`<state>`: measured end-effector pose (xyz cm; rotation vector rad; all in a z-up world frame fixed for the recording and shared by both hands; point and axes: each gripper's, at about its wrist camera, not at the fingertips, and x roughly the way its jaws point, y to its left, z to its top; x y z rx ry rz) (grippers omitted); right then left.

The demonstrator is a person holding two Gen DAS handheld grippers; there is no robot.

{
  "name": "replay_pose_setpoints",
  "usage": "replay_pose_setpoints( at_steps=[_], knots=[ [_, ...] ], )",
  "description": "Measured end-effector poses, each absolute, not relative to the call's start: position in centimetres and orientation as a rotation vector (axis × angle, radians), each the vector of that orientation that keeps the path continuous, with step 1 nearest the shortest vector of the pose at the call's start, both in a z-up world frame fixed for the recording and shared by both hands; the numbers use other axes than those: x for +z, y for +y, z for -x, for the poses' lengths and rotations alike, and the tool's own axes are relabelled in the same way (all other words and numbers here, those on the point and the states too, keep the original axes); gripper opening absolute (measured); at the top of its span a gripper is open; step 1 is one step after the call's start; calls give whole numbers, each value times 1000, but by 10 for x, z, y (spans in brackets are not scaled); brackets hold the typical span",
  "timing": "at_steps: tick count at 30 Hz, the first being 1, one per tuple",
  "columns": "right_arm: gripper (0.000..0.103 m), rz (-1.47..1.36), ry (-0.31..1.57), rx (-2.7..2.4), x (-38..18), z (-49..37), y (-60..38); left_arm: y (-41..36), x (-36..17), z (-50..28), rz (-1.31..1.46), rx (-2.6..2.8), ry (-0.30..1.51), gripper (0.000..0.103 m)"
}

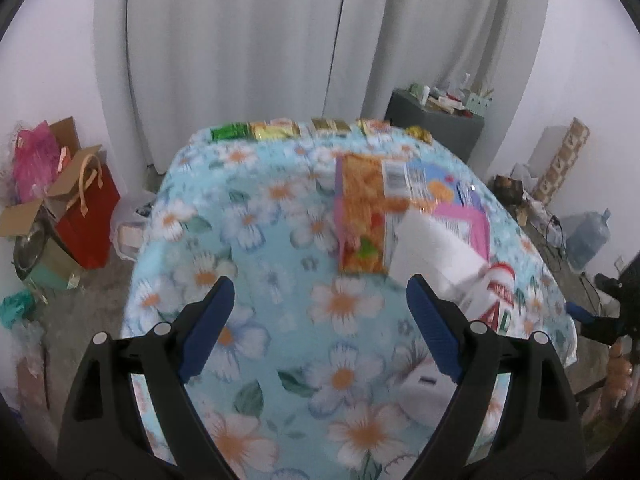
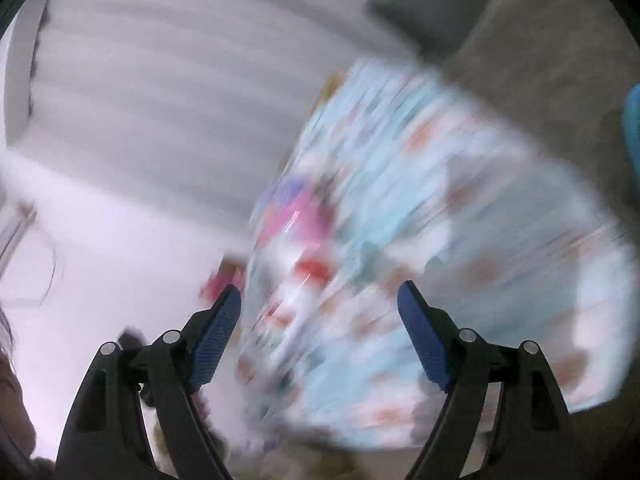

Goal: Collect trash
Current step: 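Move both tools back to the bed and grasp the white milk bottle with the right gripper, then grasp the white tissue with the left gripper while the right holds the milk bottle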

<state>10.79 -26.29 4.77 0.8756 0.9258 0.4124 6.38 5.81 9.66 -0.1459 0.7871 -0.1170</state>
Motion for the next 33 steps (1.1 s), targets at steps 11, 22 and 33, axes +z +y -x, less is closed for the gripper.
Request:
replay_pose_setpoints(
  at_steps=[11, 22, 33],
  knots=[
    [78, -972, 1182, 325, 1, -144, -166, 62, 64, -43, 150, -141, 782, 83],
    [73, -987, 1170, 331, -7, -146, -166, 76, 49, -35, 256, -176, 776, 83],
    [60, -649, 1147, 196, 33, -111, -250, 58, 55, -60, 396, -305, 786, 83]
  ],
)
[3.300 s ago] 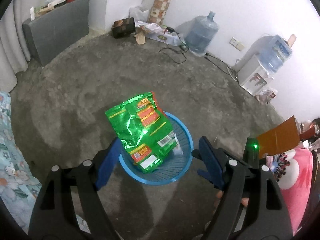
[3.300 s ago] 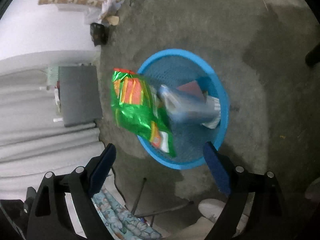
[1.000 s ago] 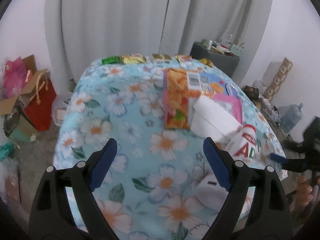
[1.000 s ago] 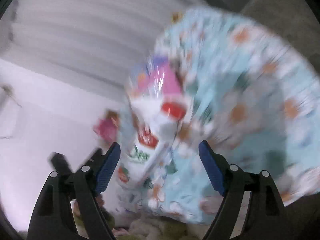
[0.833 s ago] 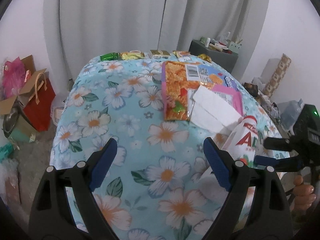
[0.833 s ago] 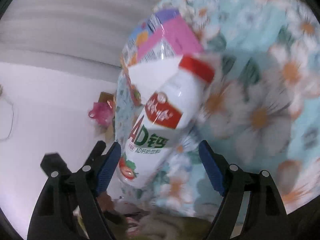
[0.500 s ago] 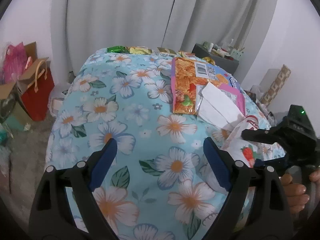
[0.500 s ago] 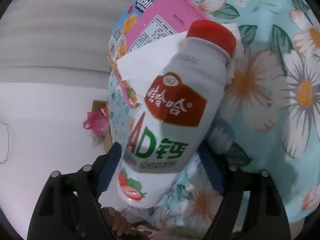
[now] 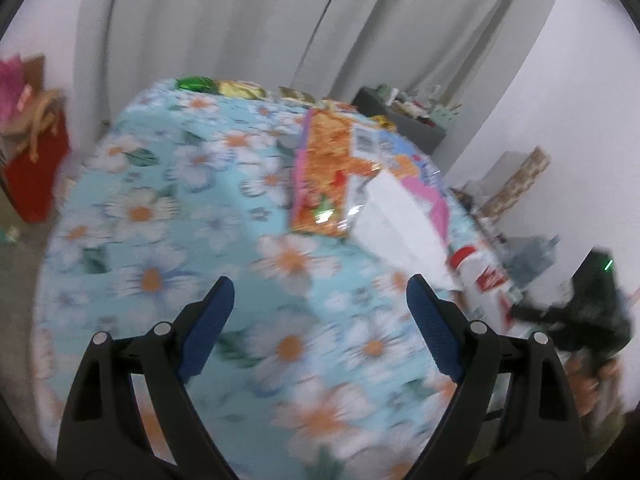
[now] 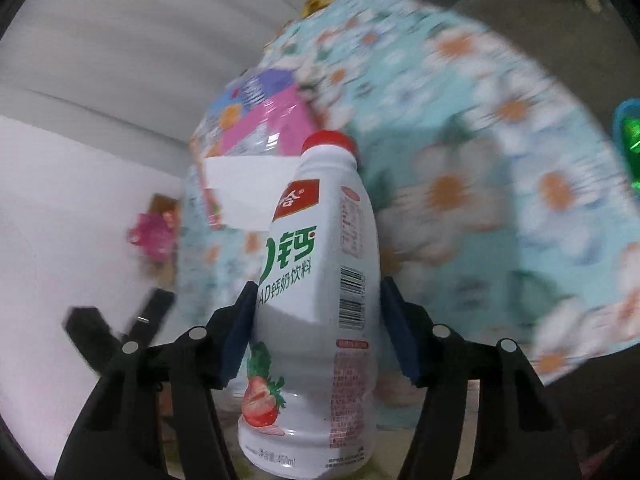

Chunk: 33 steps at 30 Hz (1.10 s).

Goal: Collect trash
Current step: 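Grasp the white tissue with the left gripper while the right holds the milk bottle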

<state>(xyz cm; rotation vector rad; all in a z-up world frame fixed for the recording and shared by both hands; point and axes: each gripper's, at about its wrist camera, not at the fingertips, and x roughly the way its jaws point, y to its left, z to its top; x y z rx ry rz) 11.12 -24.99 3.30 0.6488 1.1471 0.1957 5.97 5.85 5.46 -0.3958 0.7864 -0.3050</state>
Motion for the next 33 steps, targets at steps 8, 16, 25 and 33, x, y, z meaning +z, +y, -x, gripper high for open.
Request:
replay_pose_setpoints(
  at_steps=[8, 16, 25, 33],
  knots=[
    [61, -699, 1151, 272, 20, -129, -253, 18, 63, -120, 417, -421, 818, 60],
    [61, -756, 1109, 331, 12, -131, -260, -26, 60, -165, 214, -310, 853, 36],
    [61, -752, 1074, 345, 15, -120, -264, -23, 52, -147, 277, -339, 895, 0],
    [61, -716, 1060, 319, 18, -117, -259, -20, 74, -141, 282, -342, 822, 25]
  ],
)
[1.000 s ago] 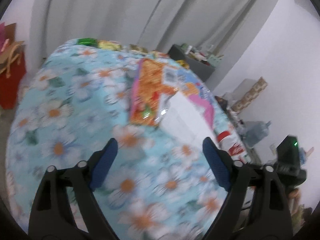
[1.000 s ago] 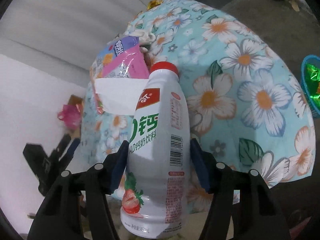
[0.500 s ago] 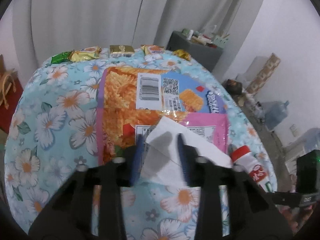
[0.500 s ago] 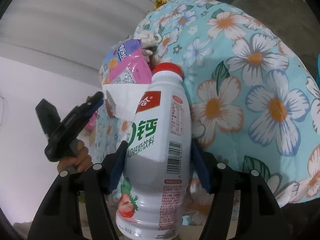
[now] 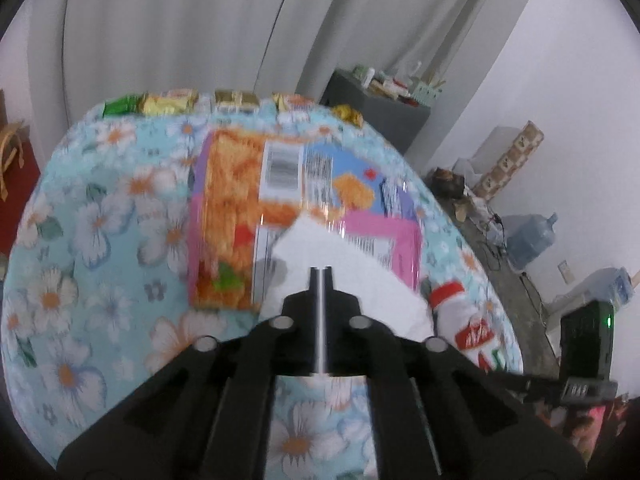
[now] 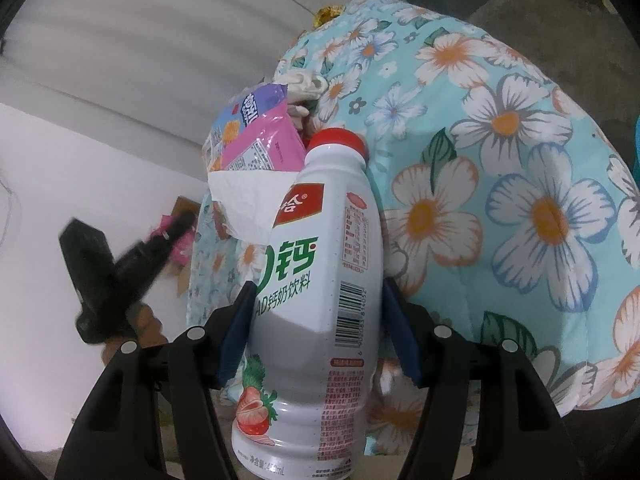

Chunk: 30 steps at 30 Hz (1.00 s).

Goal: Collect trash
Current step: 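Grasp the white tissue with the left gripper while the right holds the milk bottle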

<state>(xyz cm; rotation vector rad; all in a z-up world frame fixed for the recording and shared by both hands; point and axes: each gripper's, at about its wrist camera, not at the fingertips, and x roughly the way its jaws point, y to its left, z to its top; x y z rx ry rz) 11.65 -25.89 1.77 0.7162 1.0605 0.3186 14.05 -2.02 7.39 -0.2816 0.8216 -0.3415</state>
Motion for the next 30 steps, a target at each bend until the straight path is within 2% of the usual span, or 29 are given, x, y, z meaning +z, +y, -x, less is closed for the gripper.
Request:
replay_pose_setpoints(
  at_steps=[1, 2, 4, 5, 7, 9, 11, 12, 22, 28, 30],
  knots=[
    [61, -702, 1057, 309, 19, -115, -258, -23, 77, -147, 271, -325, 808, 42],
    [61, -691, 1054, 298, 21, -113, -258, -27, 78, -153, 253, -303, 803, 65],
    [61, -677, 1046, 275, 24, -109, -259, -38, 76, -168, 201, -290, 819, 66],
    [61, -679, 1044, 266, 24, -107, -260, -44, 74, -175, 172, -285, 825, 63],
    [61, -688, 1038, 250, 25, -104, -264, -57, 67, -182, 76, -253, 829, 48],
    [61, -690, 1033, 239, 26, -101, -267, -66, 58, -185, 7, -229, 847, 22],
    [61, -697, 1030, 235, 25, -99, -270, -65, 49, -186, 28, -221, 877, 6],
    [61, -701, 1030, 234, 25, -98, -271, -62, 47, -186, 56, -220, 888, 3],
    [61, -713, 1030, 234, 26, -98, -272, -2, 58, -130, 369, -265, 906, 2],
    [61, -717, 1028, 234, 25, -97, -273, 16, 47, -64, 360, -290, 945, 2],
    [61, -718, 1028, 237, 25, -97, -273, 15, 43, -45, 342, -351, 969, 10]
  ],
)
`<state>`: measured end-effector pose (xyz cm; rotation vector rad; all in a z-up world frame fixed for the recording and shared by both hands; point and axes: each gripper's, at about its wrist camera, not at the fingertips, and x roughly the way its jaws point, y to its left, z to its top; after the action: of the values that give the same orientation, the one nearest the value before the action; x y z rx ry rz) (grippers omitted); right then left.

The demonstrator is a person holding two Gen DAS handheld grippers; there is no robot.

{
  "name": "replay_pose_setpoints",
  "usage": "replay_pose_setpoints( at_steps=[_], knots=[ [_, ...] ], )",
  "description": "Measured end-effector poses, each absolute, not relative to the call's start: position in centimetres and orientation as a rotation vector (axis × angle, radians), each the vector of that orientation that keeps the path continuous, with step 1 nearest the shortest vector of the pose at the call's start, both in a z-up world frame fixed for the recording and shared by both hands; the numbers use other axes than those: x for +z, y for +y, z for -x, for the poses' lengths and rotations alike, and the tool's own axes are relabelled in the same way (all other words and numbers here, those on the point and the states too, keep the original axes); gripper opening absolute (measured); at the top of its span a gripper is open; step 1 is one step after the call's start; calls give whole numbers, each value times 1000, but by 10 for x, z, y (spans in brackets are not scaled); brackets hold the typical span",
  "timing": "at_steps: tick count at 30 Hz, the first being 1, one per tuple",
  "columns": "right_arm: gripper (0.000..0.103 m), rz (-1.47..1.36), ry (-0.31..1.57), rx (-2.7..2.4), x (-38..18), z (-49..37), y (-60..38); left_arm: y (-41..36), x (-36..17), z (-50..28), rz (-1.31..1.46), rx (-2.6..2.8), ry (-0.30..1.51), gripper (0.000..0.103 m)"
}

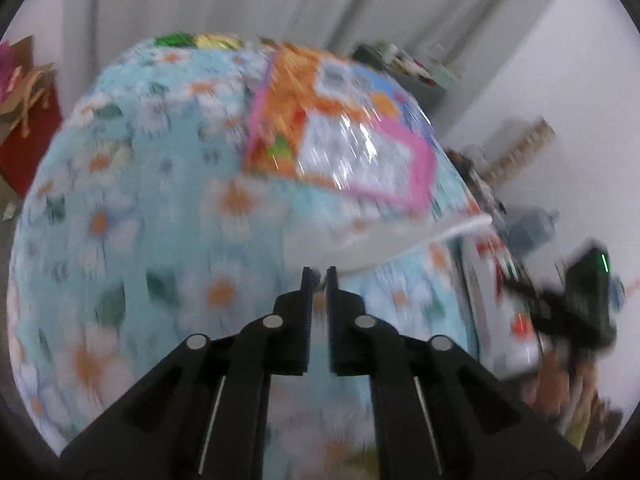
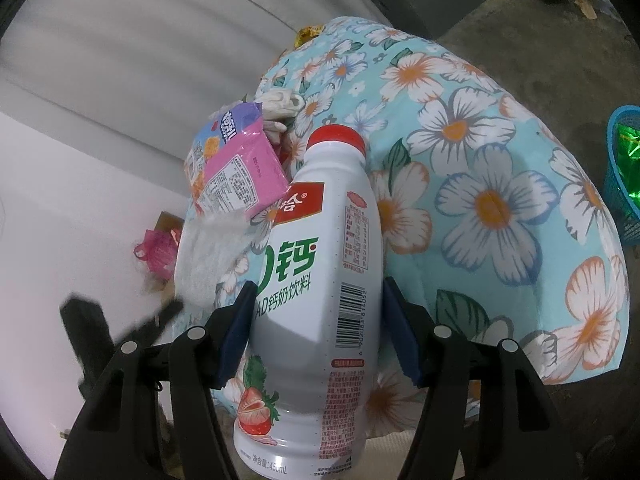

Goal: Collect trash
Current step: 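Grasp the white tissue with the left gripper while the right holds the milk bottle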

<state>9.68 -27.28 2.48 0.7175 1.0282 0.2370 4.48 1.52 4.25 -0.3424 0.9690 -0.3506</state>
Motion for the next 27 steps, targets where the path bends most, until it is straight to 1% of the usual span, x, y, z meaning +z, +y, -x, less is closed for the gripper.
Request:
replay_pose_setpoints(
  at_steps=[1, 2, 3, 6, 8, 10, 13, 15, 17, 21, 24, 27],
  knots=[
    [61, -722, 1029, 240, 24, -97, -273, 14, 40, -35, 336, -398, 988, 12],
    [61, -724, 1030, 243, 24, -97, -274, 14, 39, -27, 329, -426, 1000, 21],
    [61, -727, 1032, 246, 24, -97, -275, 13, 39, -20, 313, -446, 1009, 33],
    [61, -729, 1043, 258, 24, -99, -276, 12, 49, -5, 266, -451, 954, 48],
    [62, -735, 1058, 268, 24, -101, -278, 11, 57, -6, 222, -443, 903, 51],
    [62, -749, 1068, 273, 23, -104, -280, 4, 63, -13, 188, -460, 878, 51],
    [62, -762, 1083, 280, 24, -108, -282, -20, 69, -20, 93, -520, 850, 52],
    [63, -747, 1093, 270, 25, -111, -283, -40, 67, -21, 2, -564, 823, 55],
    [66, -723, 1111, 267, 25, -117, -282, -63, 60, -19, -104, -619, 787, 57],
    [72, -663, 1157, 279, 22, -126, -271, -95, 40, -26, -298, -601, 776, 57],
    [72, -639, 1164, 294, 20, -130, -265, -106, 29, -32, -344, -613, 776, 57],
    [72, -649, 1156, 306, 17, -132, -264, -109, 18, -39, -326, -623, 821, 57]
  ],
)
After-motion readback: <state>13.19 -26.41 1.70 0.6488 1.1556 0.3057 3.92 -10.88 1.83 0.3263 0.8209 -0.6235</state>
